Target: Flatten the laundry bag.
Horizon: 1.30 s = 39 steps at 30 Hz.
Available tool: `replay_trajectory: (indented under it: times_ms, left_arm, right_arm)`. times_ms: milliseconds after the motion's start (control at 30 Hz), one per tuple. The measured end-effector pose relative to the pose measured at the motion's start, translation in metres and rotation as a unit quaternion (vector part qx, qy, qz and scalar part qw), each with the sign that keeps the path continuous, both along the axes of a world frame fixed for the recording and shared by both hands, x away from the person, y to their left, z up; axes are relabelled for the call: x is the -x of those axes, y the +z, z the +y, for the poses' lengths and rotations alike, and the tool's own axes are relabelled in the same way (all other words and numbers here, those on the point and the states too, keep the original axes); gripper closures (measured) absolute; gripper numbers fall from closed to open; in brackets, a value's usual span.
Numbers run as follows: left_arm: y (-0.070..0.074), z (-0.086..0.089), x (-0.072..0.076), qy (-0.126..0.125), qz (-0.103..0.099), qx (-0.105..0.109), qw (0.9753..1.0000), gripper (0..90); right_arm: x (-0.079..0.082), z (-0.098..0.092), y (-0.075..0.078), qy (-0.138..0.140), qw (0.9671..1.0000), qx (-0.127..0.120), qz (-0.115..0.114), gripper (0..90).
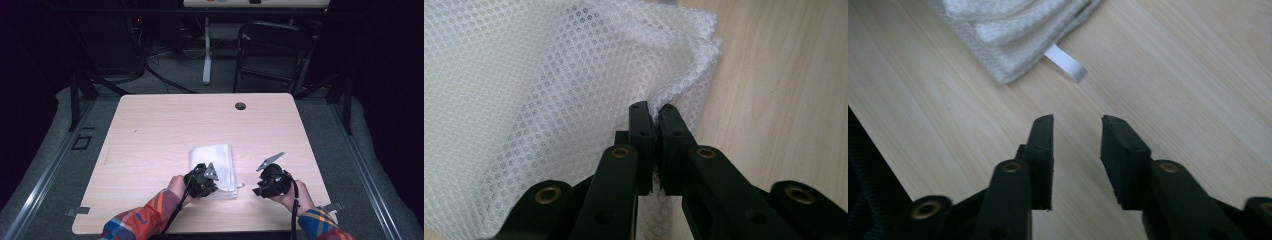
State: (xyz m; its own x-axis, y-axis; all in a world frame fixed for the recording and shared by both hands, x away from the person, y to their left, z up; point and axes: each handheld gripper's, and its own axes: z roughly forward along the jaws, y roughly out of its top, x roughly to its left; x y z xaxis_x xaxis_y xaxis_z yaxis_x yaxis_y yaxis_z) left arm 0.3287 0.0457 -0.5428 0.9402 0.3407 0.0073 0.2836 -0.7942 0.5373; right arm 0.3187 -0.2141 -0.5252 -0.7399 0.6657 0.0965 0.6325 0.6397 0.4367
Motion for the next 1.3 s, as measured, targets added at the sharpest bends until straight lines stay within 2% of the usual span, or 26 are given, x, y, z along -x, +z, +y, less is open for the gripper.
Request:
replay_trajectory:
  times_ms: [33,67,100,200,300,333,500,800,833,867,967,1067,1133,1200,1300]
  left_arm:
    - [0.000,0.000,0.000,0.003,0.001,0.004,1.0000,86.6]
    - [0.001,0.001,0.000,0.004,0.002,0.005,1.0000,86.6]
    - [0.001,0.001,0.000,0.004,0.000,0.007,1.0000,86.6]
    - [0.003,0.002,0.000,0.001,-0.004,0.007,1.0000,86.5]
    - [0.003,0.003,0.000,0.001,-0.004,0.010,0.9999,86.5]
    - [0.003,0.003,0.000,0.002,-0.004,0.011,0.9999,86.4]
    - [0.005,0.004,0.000,0.004,-0.009,0.015,0.9998,86.3]
    - [0.005,0.005,-0.001,0.005,-0.010,0.022,0.9997,85.6]
    - [0.005,0.006,-0.001,0.008,-0.011,0.025,0.9996,85.4]
    - [0.005,0.006,-0.001,0.008,-0.011,0.025,0.9996,85.4]
    - [0.006,0.006,-0.001,0.006,-0.015,0.024,0.9996,85.1]
    - [0.007,0.007,0.000,0.010,-0.018,0.025,0.9995,85.1]
    - [0.008,0.009,0.000,0.015,-0.020,0.036,0.9991,85.1]
    - [0.010,0.011,0.000,0.022,-0.024,0.041,0.9986,85.1]
    - [0.010,0.012,0.001,0.025,-0.026,0.040,0.9986,85.0]
  right_arm:
    - [0.000,0.004,0.000,0.003,1.0000,-0.003,-0.001,72.4]
    - [0.000,0.008,0.000,0.012,0.9999,0.004,-0.002,76.1]
    - [0.000,0.012,-0.002,0.010,0.9999,-0.003,-0.007,78.4]
    - [-0.002,0.026,-0.004,0.033,0.9993,-0.007,-0.015,86.2]
    - [-0.003,0.034,-0.006,0.039,0.9990,-0.018,-0.017,87.9]
    - [-0.004,0.041,-0.007,0.047,0.9987,-0.010,-0.017,89.0]
    - [-0.004,0.054,-0.012,0.062,0.9980,-0.004,-0.014,89.8]
    - [-0.009,0.066,-0.020,0.066,0.9972,-0.010,-0.034,90.0]
    - [-0.009,0.069,-0.023,0.061,0.9970,-0.008,-0.046,90.0]
    - [-0.009,0.070,-0.024,0.057,0.9972,-0.010,-0.048,90.0]
    - [-0.011,0.073,-0.029,0.067,0.9970,0.002,-0.041,90.0]
    - [-0.012,0.075,-0.032,0.069,0.9969,-0.003,-0.037,90.0]
    - [-0.011,0.074,-0.035,0.057,0.9973,-0.020,-0.041,90.0]
    - [-0.013,0.070,-0.034,0.060,0.9973,-0.023,-0.034,90.0]
    - [-0.013,0.070,-0.035,0.064,0.9970,-0.025,-0.036,90.0]
